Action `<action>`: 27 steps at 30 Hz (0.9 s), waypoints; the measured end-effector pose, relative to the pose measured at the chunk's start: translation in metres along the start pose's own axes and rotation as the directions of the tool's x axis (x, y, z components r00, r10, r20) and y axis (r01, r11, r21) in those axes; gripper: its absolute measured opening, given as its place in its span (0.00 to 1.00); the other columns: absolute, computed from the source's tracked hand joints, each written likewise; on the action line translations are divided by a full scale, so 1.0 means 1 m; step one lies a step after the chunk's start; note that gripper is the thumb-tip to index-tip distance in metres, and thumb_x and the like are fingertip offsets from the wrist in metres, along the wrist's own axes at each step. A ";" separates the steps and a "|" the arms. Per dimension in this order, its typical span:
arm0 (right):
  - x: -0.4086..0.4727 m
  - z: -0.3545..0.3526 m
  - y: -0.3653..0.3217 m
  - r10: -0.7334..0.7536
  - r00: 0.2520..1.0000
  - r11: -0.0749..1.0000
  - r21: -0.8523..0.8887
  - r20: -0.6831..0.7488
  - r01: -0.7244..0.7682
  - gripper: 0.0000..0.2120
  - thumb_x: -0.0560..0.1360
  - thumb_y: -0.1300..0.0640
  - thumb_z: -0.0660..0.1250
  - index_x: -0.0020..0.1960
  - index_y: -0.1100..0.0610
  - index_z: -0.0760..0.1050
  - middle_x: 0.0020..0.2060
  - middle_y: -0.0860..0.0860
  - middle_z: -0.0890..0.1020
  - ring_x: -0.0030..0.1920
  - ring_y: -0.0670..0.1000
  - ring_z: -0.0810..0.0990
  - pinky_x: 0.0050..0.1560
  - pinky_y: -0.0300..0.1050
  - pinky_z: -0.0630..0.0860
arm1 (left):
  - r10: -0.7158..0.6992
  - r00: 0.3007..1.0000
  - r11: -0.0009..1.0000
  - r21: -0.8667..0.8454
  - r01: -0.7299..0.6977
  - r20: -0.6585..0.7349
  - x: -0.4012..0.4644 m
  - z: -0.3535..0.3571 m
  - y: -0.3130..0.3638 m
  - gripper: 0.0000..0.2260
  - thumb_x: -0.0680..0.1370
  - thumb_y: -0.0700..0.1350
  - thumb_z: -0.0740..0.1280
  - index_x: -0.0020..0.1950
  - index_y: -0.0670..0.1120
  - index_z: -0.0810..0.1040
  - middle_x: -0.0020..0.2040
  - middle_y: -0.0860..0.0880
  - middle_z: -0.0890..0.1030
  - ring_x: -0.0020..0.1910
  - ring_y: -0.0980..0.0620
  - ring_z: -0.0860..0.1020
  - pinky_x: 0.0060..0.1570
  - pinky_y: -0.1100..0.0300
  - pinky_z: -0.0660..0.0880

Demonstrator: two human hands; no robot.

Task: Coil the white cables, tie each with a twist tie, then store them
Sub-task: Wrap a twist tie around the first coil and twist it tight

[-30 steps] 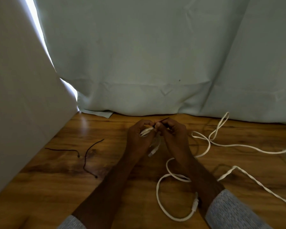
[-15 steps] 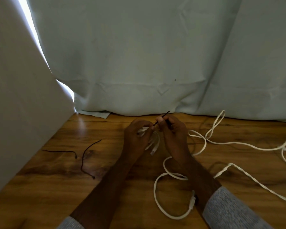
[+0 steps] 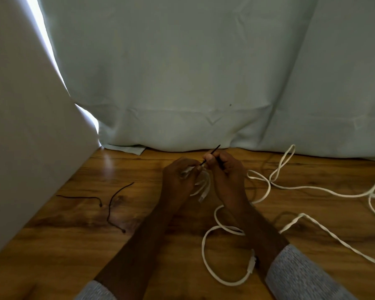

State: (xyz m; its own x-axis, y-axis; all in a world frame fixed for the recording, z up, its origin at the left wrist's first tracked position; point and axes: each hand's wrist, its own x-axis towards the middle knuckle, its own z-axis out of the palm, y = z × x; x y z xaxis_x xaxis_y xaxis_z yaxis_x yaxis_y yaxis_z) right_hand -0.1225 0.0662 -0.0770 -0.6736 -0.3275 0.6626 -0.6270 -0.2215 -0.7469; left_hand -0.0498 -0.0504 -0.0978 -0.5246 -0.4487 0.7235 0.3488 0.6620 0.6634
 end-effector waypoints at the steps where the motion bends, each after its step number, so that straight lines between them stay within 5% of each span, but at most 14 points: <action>1: 0.000 0.000 0.001 0.001 1.000 1.000 0.017 0.002 -0.001 0.08 0.80 0.63 0.67 0.43 0.61 0.80 0.37 0.52 0.83 0.39 0.47 0.81 0.42 0.37 0.75 | -0.002 1.000 1.000 0.016 0.002 -0.001 0.000 0.000 -0.001 0.03 0.75 0.40 0.72 0.47 0.46 0.83 0.43 0.51 0.83 0.44 0.55 0.81 0.44 0.61 0.76; 8: 0.001 0.005 -0.005 0.024 0.999 0.998 0.063 0.022 -0.025 0.08 0.80 0.62 0.68 0.43 0.54 0.80 0.39 0.47 0.84 0.42 0.45 0.83 0.43 0.40 0.77 | 0.020 0.999 0.997 0.082 -0.018 -0.026 -0.005 0.001 0.008 0.05 0.78 0.43 0.66 0.46 0.42 0.79 0.42 0.49 0.80 0.41 0.52 0.79 0.40 0.58 0.75; 12: -0.001 0.004 -0.001 0.017 0.992 0.994 0.109 0.122 -0.030 0.03 0.78 0.57 0.70 0.51 0.51 0.81 0.44 0.47 0.85 0.47 0.50 0.84 0.47 0.56 0.80 | -0.149 0.988 0.989 -0.008 0.149 -0.049 -0.006 -0.005 0.013 0.06 0.78 0.44 0.67 0.46 0.44 0.82 0.41 0.51 0.82 0.40 0.52 0.81 0.40 0.51 0.79; 15: -0.005 0.007 -0.003 0.063 0.978 0.994 0.075 0.198 -0.079 0.11 0.73 0.49 0.73 0.56 0.46 0.80 0.47 0.46 0.85 0.50 0.49 0.84 0.47 0.51 0.81 | -0.273 0.960 0.959 -0.092 0.268 -0.058 -0.008 -0.018 0.022 0.03 0.78 0.40 0.70 0.46 0.43 0.82 0.40 0.50 0.83 0.39 0.49 0.83 0.38 0.46 0.81; 19: -0.010 0.016 -0.011 0.042 0.936 0.999 0.009 0.351 -0.049 0.13 0.72 0.48 0.77 0.53 0.53 0.83 0.49 0.47 0.85 0.50 0.49 0.85 0.47 0.53 0.83 | -0.399 0.904 0.911 -0.180 0.372 -0.155 -0.016 -0.048 0.035 0.07 0.77 0.35 0.69 0.41 0.44 0.81 0.36 0.49 0.83 0.36 0.54 0.82 0.35 0.61 0.78; 27: -0.033 0.067 -0.065 0.182 0.774 0.979 -0.034 0.606 -0.203 0.09 0.70 0.57 0.78 0.49 0.53 0.83 0.42 0.47 0.85 0.43 0.44 0.85 0.42 0.46 0.83 | -0.632 0.739 0.772 -0.271 0.575 -0.231 -0.049 -0.139 0.044 0.06 0.75 0.35 0.69 0.38 0.40 0.81 0.37 0.40 0.80 0.37 0.44 0.79 0.41 0.49 0.78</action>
State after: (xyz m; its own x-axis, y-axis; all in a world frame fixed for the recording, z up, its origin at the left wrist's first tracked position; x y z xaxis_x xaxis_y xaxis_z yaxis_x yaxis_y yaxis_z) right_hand -0.0327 0.0296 -0.0541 -0.3987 -0.8505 0.3431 -0.4901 -0.1186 -0.8636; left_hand 0.0993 -0.0826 -0.0778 -0.4288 -0.8892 0.1594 0.1778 0.0899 0.9800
